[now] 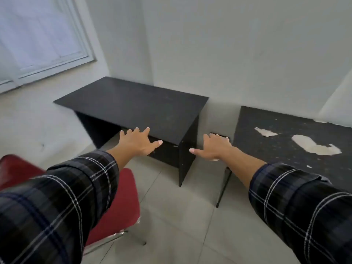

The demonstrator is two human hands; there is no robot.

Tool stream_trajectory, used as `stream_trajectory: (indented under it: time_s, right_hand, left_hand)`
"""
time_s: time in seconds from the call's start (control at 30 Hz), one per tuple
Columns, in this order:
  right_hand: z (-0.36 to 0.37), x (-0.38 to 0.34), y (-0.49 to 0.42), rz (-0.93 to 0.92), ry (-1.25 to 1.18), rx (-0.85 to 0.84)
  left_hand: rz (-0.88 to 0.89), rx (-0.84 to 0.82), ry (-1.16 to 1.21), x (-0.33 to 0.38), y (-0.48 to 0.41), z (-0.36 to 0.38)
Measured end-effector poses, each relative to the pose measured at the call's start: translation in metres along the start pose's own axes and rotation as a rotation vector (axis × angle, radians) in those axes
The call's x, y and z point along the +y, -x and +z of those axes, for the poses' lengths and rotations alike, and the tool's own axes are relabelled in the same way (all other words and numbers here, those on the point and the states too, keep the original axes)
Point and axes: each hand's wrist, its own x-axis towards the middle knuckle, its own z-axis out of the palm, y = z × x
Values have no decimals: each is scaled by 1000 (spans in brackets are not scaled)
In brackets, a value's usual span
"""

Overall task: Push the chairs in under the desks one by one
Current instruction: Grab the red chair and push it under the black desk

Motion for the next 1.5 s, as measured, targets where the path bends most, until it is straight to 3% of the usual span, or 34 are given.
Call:
stream_trajectory:
  time_s: [0.53,0.73,0.93,1.27,1.4,1.5]
  right_hand:
    - [75,-334,72,-563,76,-111]
    - [95,-425,70,-720,97,-143]
    - [121,-514,37,-775,-1,-198]
    - [129,-629,-14,-849,-64,-267]
    - [141,-655,-23,-873,-86,-297]
    - [149,-680,-31,-839,-158,-318]
  left_hand:
    - [-539,-94,66,-299,200,91]
    - [-635,-129,101,-360,217,126]
    - [-689,-53,112,-427,188,131]
    - [-644,-68,110,-514,117,123]
    - [-494,-48,167,-539,93,115]
    - [-287,13,111,-568,62,115]
